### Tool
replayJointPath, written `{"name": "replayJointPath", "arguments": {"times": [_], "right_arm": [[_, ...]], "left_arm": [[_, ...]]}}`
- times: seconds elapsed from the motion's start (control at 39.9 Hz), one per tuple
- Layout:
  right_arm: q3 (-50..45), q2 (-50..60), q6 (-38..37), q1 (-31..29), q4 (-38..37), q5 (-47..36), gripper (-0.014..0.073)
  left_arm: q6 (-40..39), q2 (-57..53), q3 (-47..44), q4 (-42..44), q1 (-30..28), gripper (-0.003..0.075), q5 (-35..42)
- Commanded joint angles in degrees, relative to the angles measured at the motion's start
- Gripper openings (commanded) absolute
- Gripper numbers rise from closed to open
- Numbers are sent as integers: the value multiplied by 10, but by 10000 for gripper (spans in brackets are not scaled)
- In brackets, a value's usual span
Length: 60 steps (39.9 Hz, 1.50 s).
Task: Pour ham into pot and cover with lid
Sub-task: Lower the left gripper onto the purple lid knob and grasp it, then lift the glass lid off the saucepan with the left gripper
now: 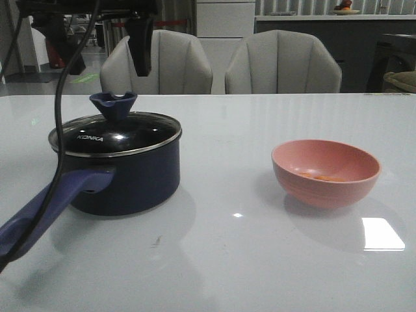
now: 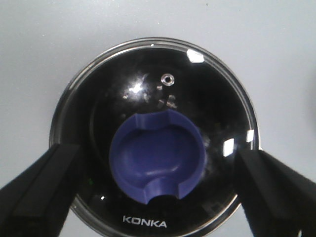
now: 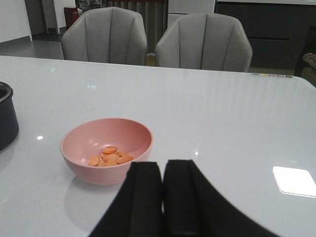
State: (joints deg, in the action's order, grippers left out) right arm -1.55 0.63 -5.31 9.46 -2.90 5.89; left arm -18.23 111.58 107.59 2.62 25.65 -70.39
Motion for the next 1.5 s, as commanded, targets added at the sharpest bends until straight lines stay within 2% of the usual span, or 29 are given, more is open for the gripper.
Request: {"name": "replayJointPath", "arguments": {"times": [0.0, 1.48], "right_arm": [[3, 11, 1, 1, -6, -47, 157], [3, 11, 1, 1, -6, -47, 157]], "left_arm": [[-22, -14, 30, 1, 5, 638, -16], [-38, 35, 30, -14, 4, 637, -23]]}}
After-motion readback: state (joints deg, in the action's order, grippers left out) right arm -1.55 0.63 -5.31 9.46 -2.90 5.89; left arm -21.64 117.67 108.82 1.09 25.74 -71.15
